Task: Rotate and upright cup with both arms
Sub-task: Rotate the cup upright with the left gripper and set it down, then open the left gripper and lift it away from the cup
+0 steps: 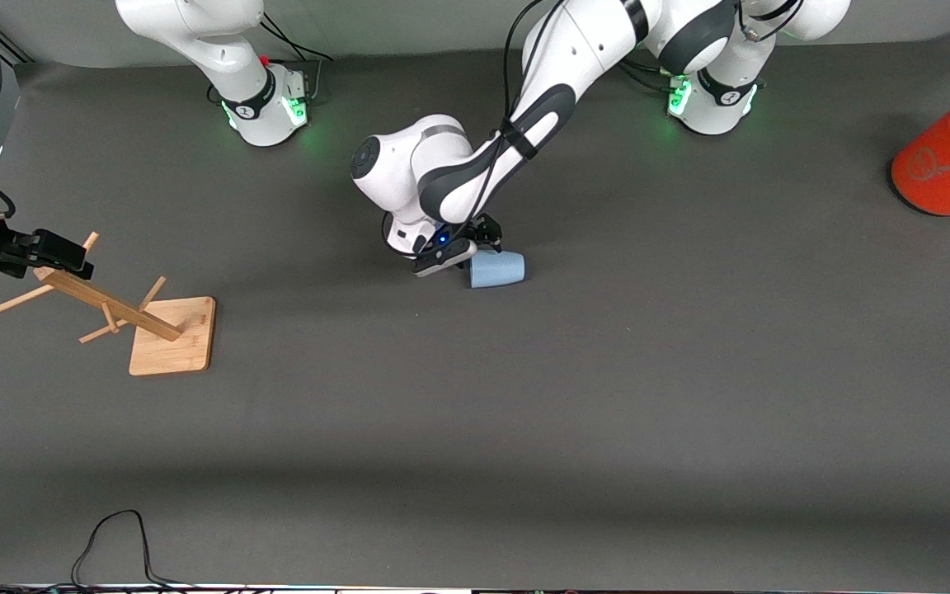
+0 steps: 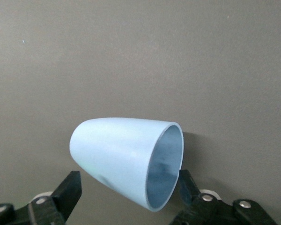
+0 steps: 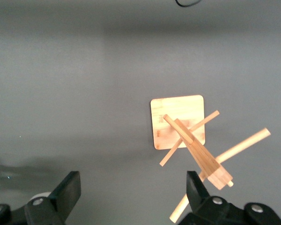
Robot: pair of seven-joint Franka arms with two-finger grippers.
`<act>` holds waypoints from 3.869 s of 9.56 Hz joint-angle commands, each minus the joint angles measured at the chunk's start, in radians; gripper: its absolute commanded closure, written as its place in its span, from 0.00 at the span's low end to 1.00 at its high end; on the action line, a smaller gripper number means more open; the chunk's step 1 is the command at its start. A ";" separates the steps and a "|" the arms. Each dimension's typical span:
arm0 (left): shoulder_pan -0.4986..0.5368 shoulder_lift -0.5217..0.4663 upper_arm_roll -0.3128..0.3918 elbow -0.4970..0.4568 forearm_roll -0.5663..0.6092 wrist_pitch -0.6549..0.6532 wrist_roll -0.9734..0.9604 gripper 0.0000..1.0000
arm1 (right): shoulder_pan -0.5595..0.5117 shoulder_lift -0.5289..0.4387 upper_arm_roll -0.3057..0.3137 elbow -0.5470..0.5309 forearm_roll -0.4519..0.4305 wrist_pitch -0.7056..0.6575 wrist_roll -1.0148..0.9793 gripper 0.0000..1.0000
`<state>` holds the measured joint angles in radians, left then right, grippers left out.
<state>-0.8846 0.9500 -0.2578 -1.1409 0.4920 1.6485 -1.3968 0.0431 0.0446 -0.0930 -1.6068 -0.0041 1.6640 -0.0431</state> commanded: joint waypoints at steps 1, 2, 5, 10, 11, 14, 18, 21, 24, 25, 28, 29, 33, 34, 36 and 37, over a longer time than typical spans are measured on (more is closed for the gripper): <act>-0.011 0.007 0.017 0.029 0.016 -0.030 0.002 0.83 | 0.000 -0.029 0.003 -0.018 -0.008 0.023 -0.066 0.00; -0.010 0.004 0.017 0.029 0.017 -0.033 0.002 1.00 | 0.000 -0.034 0.003 -0.016 -0.008 0.019 -0.066 0.00; -0.002 -0.035 0.015 0.040 0.017 -0.126 0.039 1.00 | 0.000 -0.037 0.004 -0.015 -0.008 0.011 -0.083 0.00; 0.290 -0.283 0.003 -0.137 -0.248 -0.097 0.305 1.00 | 0.001 -0.040 0.004 -0.013 -0.007 -0.003 -0.084 0.00; 0.343 -0.401 0.000 -0.313 -0.283 0.021 0.309 1.00 | 0.000 -0.034 0.003 0.002 -0.007 -0.003 -0.083 0.00; 0.462 -0.704 0.002 -0.777 -0.485 0.373 0.525 1.00 | 0.000 -0.022 0.003 0.011 -0.005 -0.004 -0.083 0.00; 0.412 -0.706 -0.027 -0.947 -0.587 0.707 0.593 1.00 | 0.000 -0.019 0.003 0.016 -0.007 -0.004 -0.067 0.00; 0.376 -0.674 -0.057 -0.945 -0.601 0.793 0.536 1.00 | -0.005 -0.019 -0.007 0.022 -0.005 -0.004 -0.067 0.00; 0.348 -0.597 -0.057 -0.939 -0.587 0.849 0.550 1.00 | -0.005 -0.019 -0.007 0.021 -0.005 -0.004 -0.070 0.00; 0.346 -0.591 -0.055 -0.936 -0.586 0.844 0.549 0.51 | -0.005 -0.019 -0.007 0.019 -0.002 -0.004 -0.069 0.00; 0.346 -0.605 -0.054 -0.918 -0.584 0.799 0.533 0.00 | -0.003 -0.019 -0.007 0.019 0.007 -0.052 -0.019 0.00; 0.355 -0.619 -0.049 -0.872 -0.584 0.707 0.535 0.00 | 0.000 -0.019 0.001 0.019 0.006 -0.053 0.039 0.00; 0.553 -0.752 -0.031 -0.665 -0.572 0.284 0.661 0.00 | -0.002 -0.019 0.001 0.019 0.001 -0.052 0.023 0.00; 0.637 -0.801 -0.031 -0.634 -0.572 0.178 0.787 0.00 | -0.002 -0.019 0.001 0.018 0.001 -0.052 0.023 0.00; 0.857 -0.878 -0.029 -0.564 -0.572 -0.048 1.058 0.00 | -0.003 -0.019 -0.002 0.018 0.003 -0.053 -0.015 0.00; 0.953 -0.926 -0.029 -0.563 -0.572 -0.102 1.158 0.00 | -0.003 -0.020 -0.004 0.016 0.006 -0.053 -0.012 0.00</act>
<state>-0.0390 0.0808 -0.2722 -1.7063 -0.0793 1.6153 -0.3604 0.0408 0.0276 -0.0948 -1.5980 -0.0027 1.6255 -0.0424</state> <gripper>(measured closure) 0.000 0.000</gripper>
